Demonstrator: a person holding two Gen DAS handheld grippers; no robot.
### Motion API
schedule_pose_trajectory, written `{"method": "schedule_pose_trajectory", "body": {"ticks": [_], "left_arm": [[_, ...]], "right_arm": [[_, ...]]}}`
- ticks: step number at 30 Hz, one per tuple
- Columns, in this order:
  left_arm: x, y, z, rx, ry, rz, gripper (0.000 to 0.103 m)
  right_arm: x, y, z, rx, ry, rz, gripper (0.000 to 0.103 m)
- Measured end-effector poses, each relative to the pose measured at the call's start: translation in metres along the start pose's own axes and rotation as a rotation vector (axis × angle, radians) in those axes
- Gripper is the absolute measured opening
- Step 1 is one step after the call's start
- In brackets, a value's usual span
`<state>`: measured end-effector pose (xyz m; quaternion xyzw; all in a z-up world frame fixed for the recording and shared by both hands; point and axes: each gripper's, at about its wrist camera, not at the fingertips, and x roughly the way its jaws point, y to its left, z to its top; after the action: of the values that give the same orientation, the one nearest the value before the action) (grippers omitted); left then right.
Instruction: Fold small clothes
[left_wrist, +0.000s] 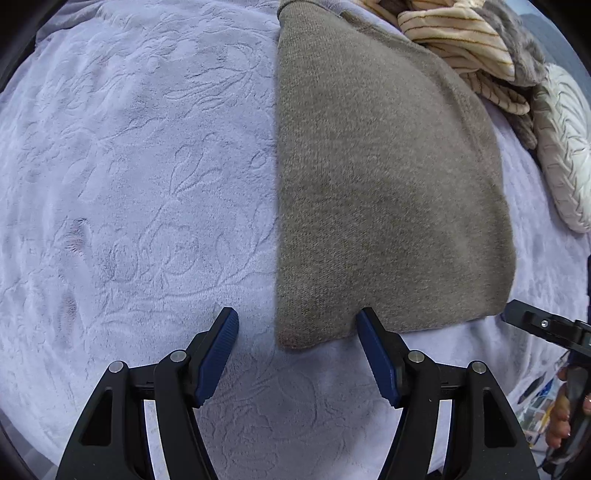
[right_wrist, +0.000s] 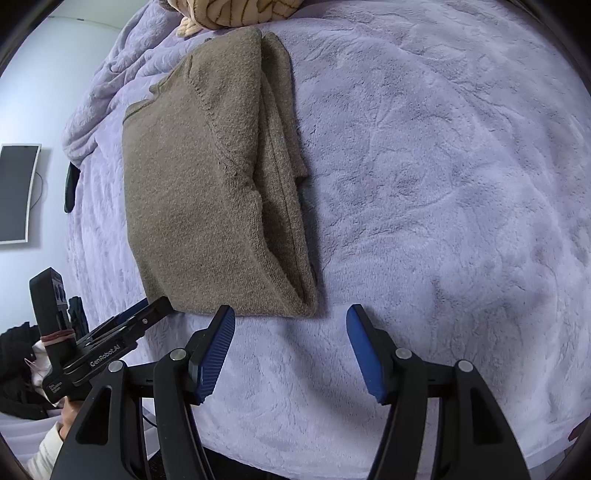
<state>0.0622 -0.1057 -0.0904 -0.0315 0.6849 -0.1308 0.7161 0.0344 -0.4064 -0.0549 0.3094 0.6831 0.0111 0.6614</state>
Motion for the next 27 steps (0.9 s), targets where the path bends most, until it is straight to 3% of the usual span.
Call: {"method": "schedule_pose_trajectory", "body": {"ticks": [14, 27], "left_arm": [[-0.010, 0.010, 0.044, 0.021, -0.065, -0.122, 0.068], [0.016, 0.007, 0.050, 0.058, -0.028, -0.277, 0.068]], "right_arm": [[-0.014, -0.011, 0.048, 0.009, -0.071, 0.079, 0.067], [0.016, -0.011, 0.141, -0.077, -0.071, 0.247, 0.067]]}}
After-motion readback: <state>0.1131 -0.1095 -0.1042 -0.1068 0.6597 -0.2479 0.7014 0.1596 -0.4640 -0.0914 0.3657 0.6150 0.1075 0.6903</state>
